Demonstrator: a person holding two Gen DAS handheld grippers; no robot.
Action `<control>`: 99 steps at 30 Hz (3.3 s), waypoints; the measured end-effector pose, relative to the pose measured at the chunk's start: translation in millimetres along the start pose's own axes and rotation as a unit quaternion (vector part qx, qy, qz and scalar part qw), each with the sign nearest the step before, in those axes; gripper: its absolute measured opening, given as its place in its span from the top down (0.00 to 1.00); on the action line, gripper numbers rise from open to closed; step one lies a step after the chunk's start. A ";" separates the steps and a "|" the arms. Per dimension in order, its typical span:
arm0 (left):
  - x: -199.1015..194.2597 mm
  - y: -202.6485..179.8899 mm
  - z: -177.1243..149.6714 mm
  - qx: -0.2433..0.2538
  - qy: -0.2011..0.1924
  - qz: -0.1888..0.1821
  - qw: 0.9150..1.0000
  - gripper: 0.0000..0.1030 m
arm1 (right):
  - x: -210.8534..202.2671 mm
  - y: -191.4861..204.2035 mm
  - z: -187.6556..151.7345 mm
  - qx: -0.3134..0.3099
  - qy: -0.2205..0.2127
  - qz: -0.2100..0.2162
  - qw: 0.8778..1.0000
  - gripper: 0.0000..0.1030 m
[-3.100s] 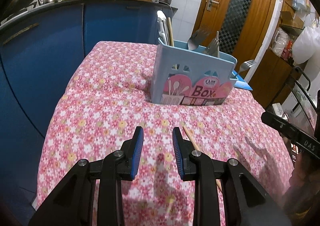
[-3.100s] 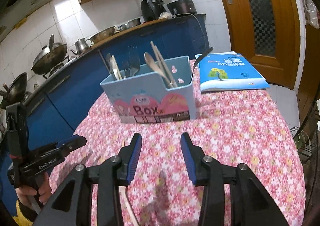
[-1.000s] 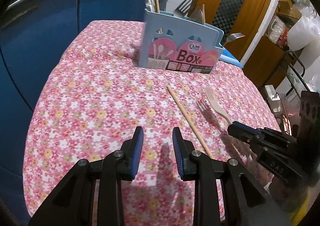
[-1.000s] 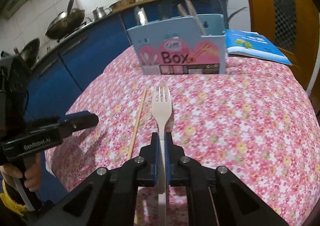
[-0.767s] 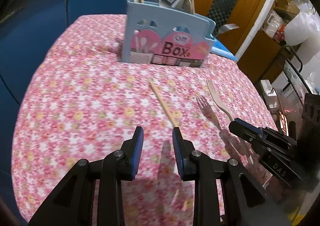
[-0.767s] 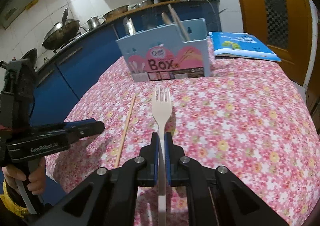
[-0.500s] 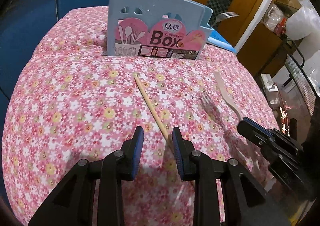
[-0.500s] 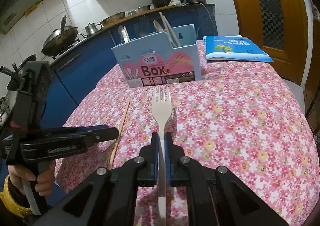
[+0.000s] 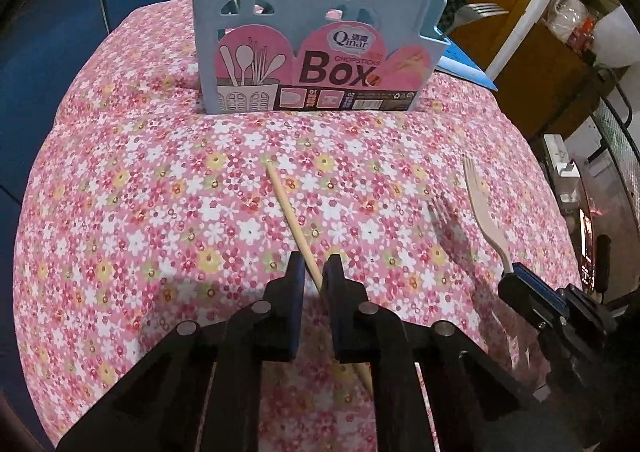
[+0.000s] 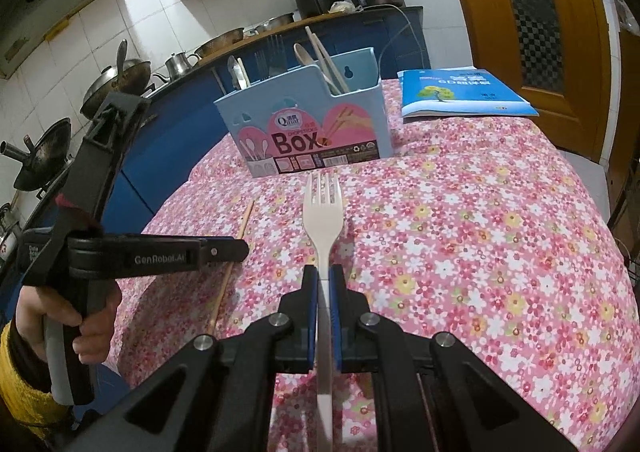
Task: Organize utensils
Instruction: 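Close the left tool on the beige chopstick while the right tool holds the wooden fork, then lift the chopstick and wooden fork upright over the blue holder with both tools, then lower the chopstick and wooden fork into the holder and open both tools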
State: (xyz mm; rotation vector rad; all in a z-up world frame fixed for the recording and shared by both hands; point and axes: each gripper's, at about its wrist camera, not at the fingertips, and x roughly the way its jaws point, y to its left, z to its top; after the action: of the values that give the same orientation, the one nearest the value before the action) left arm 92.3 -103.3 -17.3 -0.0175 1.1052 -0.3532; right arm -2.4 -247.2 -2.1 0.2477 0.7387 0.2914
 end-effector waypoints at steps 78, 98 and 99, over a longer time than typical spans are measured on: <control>-126.7 64.2 118.0 -0.041 -0.380 -0.040 0.923 0.98 | 3.2 14.9 167.0 -0.015 -0.159 0.000 0.987 0.91; -73.5 58.2 147.9 -0.032 -0.476 0.028 0.878 0.95 | 37.0 -1.4 184.4 -0.041 -0.166 -0.041 0.984 0.91; -71.1 58.0 145.9 -0.031 -0.477 0.030 0.878 0.94 | 41.5 -1.6 182.3 -0.043 -0.162 -0.043 0.985 0.91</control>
State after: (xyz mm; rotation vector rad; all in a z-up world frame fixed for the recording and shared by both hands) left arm 207.4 -51.5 100.0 -0.1938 0.1298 -0.2030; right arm 153.0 -256.0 101.7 0.1741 0.4132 0.1941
